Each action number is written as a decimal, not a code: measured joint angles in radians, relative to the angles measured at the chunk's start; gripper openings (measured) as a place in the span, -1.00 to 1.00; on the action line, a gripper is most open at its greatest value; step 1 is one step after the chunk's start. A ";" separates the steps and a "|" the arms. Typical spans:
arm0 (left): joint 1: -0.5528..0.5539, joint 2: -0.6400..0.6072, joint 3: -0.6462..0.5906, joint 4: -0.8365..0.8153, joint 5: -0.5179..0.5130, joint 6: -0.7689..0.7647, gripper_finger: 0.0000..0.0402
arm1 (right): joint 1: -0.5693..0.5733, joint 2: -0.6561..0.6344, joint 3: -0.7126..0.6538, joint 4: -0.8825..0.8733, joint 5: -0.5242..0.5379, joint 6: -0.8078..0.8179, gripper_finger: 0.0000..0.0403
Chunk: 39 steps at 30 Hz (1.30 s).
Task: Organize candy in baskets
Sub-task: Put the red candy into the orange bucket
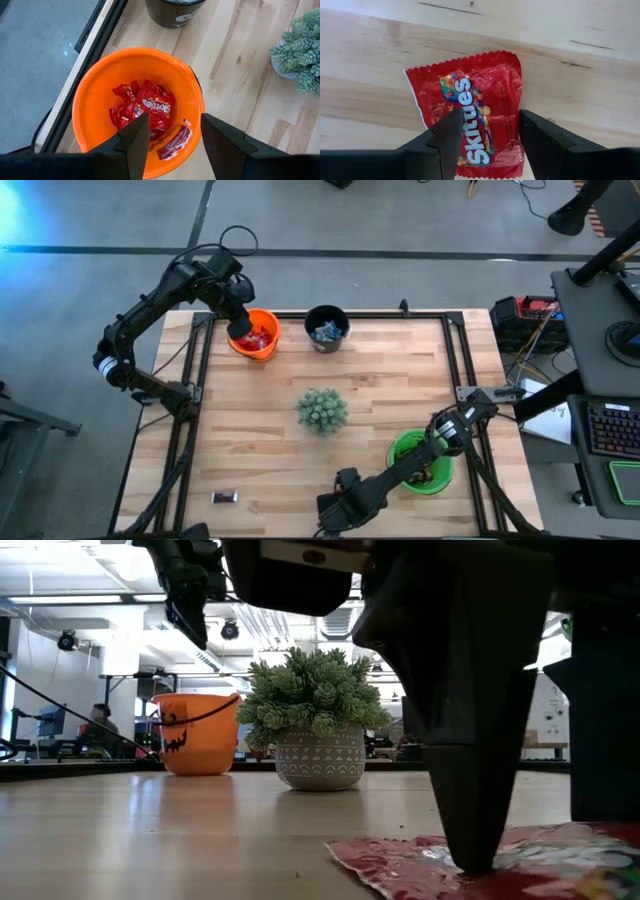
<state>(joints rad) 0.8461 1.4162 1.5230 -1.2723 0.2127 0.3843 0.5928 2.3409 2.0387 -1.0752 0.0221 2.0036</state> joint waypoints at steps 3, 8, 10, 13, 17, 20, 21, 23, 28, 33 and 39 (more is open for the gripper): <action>0.000 0.000 0.000 0.000 0.000 0.000 -0.21 | -0.002 -0.001 -0.016 0.000 -0.004 0.001 -0.13; 0.000 0.000 0.000 0.004 0.000 0.000 -0.21 | -0.004 -0.004 -0.042 0.000 -0.020 0.013 -0.45; 0.000 0.000 0.000 0.006 0.000 0.000 -0.21 | -0.004 -0.004 -0.043 -0.004 -0.021 0.004 -0.67; 0.000 0.000 0.000 0.008 0.000 0.000 -0.21 | -0.004 -0.004 -0.044 -0.007 -0.022 -0.015 -0.90; 0.000 0.000 0.000 0.008 0.000 0.000 -0.21 | -0.004 -0.006 -0.045 -0.006 -0.023 -0.015 -0.93; 0.000 0.000 0.000 0.008 0.000 0.000 -0.21 | -0.004 -0.014 -0.027 -0.022 -0.022 -0.016 -0.94; 0.000 0.000 0.000 0.008 0.000 0.000 -0.21 | -0.004 -0.015 -0.017 -0.038 -0.018 -0.018 -0.95; 0.000 0.000 0.000 0.008 0.000 0.000 -0.21 | -0.004 -0.018 0.005 -0.067 -0.002 -0.026 -0.95; 0.000 0.000 0.000 0.008 -0.001 -0.001 -0.21 | -0.002 -0.036 0.066 -0.120 0.031 -0.026 -0.95; 0.000 0.000 0.000 0.008 -0.002 -0.022 -0.21 | -0.002 -0.039 0.133 -0.177 0.061 -0.026 -0.95; 0.000 0.000 0.000 0.007 -0.002 -0.025 -0.21 | -0.002 -0.039 0.220 -0.242 0.090 -0.047 -0.95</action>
<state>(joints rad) 0.8462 1.4162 1.5227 -1.2648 0.2105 0.3593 0.5907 2.3016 2.2588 -1.3174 0.1117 1.9564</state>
